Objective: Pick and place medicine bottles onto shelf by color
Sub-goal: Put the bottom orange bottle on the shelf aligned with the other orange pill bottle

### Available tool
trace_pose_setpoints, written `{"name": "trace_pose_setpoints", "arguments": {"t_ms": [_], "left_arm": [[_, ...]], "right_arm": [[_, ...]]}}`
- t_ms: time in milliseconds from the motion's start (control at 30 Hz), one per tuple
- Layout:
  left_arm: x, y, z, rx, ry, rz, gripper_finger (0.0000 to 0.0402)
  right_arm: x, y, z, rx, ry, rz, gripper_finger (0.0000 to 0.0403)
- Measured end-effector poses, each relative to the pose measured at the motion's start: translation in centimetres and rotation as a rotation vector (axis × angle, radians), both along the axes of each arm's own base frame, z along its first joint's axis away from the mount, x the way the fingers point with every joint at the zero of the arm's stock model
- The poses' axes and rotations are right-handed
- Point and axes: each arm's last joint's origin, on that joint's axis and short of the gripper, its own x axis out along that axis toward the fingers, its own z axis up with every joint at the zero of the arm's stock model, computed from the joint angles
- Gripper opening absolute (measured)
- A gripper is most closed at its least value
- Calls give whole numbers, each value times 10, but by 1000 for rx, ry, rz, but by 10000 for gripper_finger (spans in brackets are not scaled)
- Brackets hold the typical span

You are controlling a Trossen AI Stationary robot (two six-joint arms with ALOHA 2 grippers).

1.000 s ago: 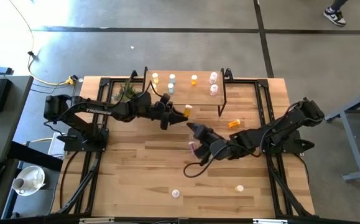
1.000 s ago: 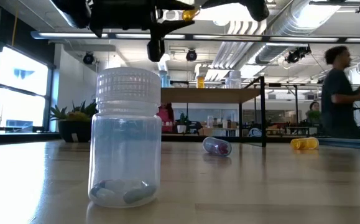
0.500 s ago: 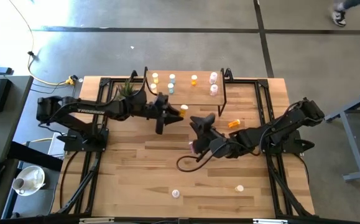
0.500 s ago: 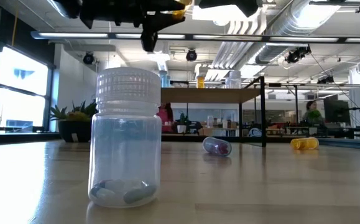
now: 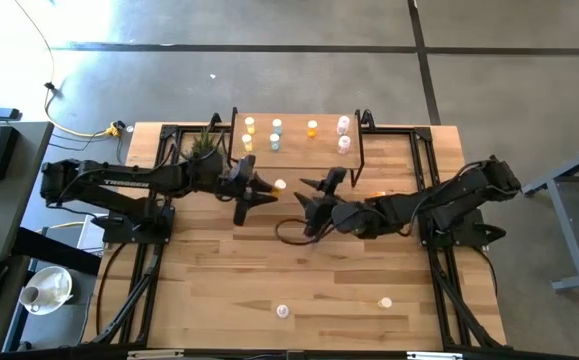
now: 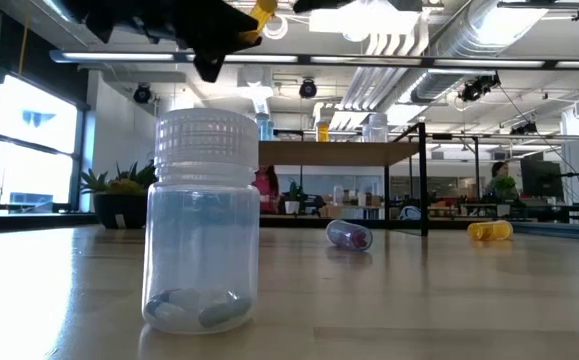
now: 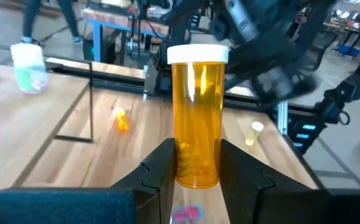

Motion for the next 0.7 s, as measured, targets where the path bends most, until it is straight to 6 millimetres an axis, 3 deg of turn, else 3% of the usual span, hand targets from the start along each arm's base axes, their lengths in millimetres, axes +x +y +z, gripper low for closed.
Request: {"name": "trace_pose_setpoints", "arguments": {"t_ms": [167,367,500,700], "left_arm": [[-16,-5,-14,32,-54,8,92],[-21,-7,-27,84,-122,-6,92],[-19,-11,-34,123,-149,-29,92],[-10,-16,-41,160,-145,-34,92]], "right_arm": [[8,-8,27,191,-133,124,174],[15,-22,51,384,-235,273,174],[18,-37,56,503,-276,312,174],[22,-59,48,598,-238,304,174]]}}
